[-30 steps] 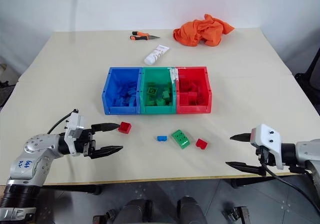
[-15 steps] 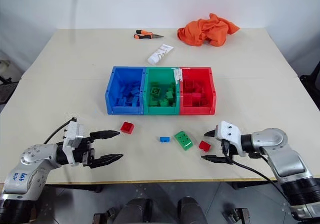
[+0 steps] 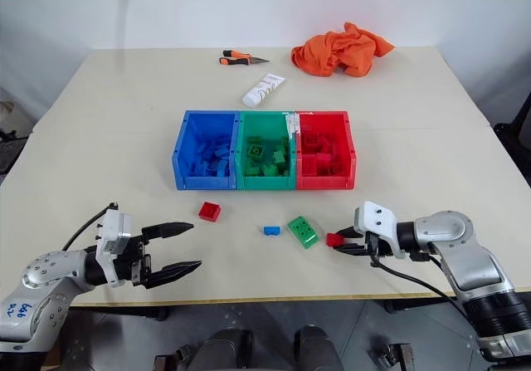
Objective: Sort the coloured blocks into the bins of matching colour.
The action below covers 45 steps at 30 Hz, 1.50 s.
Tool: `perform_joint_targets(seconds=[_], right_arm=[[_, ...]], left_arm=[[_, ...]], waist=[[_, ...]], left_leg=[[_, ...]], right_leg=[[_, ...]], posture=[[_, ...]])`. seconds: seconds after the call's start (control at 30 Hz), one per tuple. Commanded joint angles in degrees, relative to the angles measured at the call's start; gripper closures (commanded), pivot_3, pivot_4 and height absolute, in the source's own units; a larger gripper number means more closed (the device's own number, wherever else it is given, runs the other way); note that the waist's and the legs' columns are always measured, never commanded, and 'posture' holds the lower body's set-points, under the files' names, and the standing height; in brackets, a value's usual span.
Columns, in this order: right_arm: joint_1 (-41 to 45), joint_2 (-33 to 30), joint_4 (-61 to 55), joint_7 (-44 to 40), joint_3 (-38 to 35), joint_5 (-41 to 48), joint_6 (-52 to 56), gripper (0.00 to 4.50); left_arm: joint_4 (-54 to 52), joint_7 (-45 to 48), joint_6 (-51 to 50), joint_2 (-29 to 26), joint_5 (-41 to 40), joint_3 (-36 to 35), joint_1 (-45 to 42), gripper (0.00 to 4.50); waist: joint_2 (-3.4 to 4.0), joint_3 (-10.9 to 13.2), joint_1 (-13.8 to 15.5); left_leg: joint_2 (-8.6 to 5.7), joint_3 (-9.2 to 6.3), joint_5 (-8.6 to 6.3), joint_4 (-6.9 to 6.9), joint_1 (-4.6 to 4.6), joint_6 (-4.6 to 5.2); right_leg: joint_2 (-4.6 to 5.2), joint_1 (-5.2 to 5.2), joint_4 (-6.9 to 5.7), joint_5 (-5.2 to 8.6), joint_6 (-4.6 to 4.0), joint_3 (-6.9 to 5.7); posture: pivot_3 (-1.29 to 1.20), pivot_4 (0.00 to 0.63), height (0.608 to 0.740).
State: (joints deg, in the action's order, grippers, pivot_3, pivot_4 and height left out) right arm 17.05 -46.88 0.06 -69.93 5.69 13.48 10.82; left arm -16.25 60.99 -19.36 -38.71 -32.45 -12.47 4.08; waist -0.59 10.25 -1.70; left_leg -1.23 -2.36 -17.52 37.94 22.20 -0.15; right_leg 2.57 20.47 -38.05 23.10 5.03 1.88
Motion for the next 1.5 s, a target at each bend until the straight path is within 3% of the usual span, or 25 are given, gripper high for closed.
perform_joint_targets(seconds=[0.03,0.2,0.33,0.47,0.7,0.8,0.83,1.13,1.37,1.5], right_arm=[[3.8,1.1,-2.1,2.1,-3.8,3.3,1.8,3.63],[12.2,3.9,0.3,5.5,-6.4,5.4,4.0,3.63],[23.9,7.3,10.8,8.9,-7.3,4.2,2.0,3.63],[30.3,9.7,21.8,9.8,-6.3,1.7,-1.5,3.63],[33.9,11.9,28.8,9.4,-6.4,-0.6,-6.3,1.23],[32.3,11.1,26.3,8.8,-7.2,0.2,-5.9,0.18],[31.7,10.9,25.3,8.7,-7.4,0.5,-5.6,0.06],[7.8,0.8,-1.5,-3.4,-10.9,11.0,2.8,0.06],[-9.5,-10.1,-5.0,-8.8,-16.0,9.0,-0.2,0.06],[-10.5,-9.9,-6.8,-6.8,-14.3,8.8,0.4,0.06]], left_arm=[[-0.7,-0.2,0.5,0.1,-1.1,-0.5,-1.1,0.0],[0.5,-0.2,1.1,0.4,-0.6,0.0,-2.5,0.0],[1.7,-0.2,1.9,0.6,-0.2,0.4,-4.0,0.0],[3.0,-0.1,2.5,0.7,0.2,1.2,-5.7,0.0],[4.0,-0.2,2.9,0.6,0.3,1.7,-7.6,0.0],[4.2,0.1,3.0,0.4,0.2,1.5,-7.5,0.0],[4.2,0.1,2.9,0.3,0.2,1.4,-7.4,0.0],[6.4,1.4,3.4,-0.1,0.4,1.9,-8.7,0.0],[8.2,3.2,3.8,-1.0,0.5,1.7,-9.0,0.0],[8.7,3.6,4.0,-1.2,0.7,1.8,-9.3,0.0]], waist=[[0.02,0.0,0.0],[0.03,0.0,0.1],[0.03,0.0,0.0],[0.03,0.0,0.1],[0.03,0.0,0.0],[0.03,0.0,0.0],[0.03,0.0,-0.1],[0.03,0.0,0.6],[0.04,0.0,0.3],[0.04,0.0,-0.3]], left_leg=[[0.0,0.0,0.0,0.0,0.0,0.0],[0.0,-0.01,0.01,0.0,0.0,-0.01],[-0.01,0.01,0.04,0.0,0.03,-0.06],[-0.01,0.0,0.04,-0.05,0.04,-0.08],[-0.02,0.02,0.04,-0.06,0.16,-0.08],[-0.01,0.01,0.05,-0.04,0.15,-0.09],[-0.01,0.01,0.05,-0.03,0.15,-0.1],[-0.02,-0.08,0.02,-0.01,0.19,-0.05],[-0.01,-0.05,-0.01,-0.03,0.11,0.02],[-0.01,0.04,-0.03,-0.01,0.07,0.05]], right_leg=[[0.0,0.0,-0.01,0.0,0.0,0.0],[0.0,0.02,-0.02,0.0,0.0,-0.01],[0.0,0.06,-0.01,0.0,0.0,-0.01],[0.0,0.12,-0.04,0.0,0.0,-0.03],[0.03,0.2,-0.04,0.0,0.01,-0.08],[0.03,0.21,-0.12,0.0,0.01,-0.08],[0.03,0.22,-0.14,0.0,0.01,-0.08],[0.04,0.13,-0.05,0.0,0.01,-0.13],[0.03,0.04,0.05,0.0,0.01,-0.1],[0.02,0.0,0.08,0.0,0.01,-0.01]], posture=[[0.0,0.15,0.74],[0.0,0.15,0.74],[0.0,0.15,0.74],[0.0,0.15,0.74],[0.0,0.15,0.74],[0.0,0.15,0.74],[0.0,0.15,0.74],[0.0,0.15,0.74],[0.0,0.15,0.74],[0.0,0.15,0.74]])
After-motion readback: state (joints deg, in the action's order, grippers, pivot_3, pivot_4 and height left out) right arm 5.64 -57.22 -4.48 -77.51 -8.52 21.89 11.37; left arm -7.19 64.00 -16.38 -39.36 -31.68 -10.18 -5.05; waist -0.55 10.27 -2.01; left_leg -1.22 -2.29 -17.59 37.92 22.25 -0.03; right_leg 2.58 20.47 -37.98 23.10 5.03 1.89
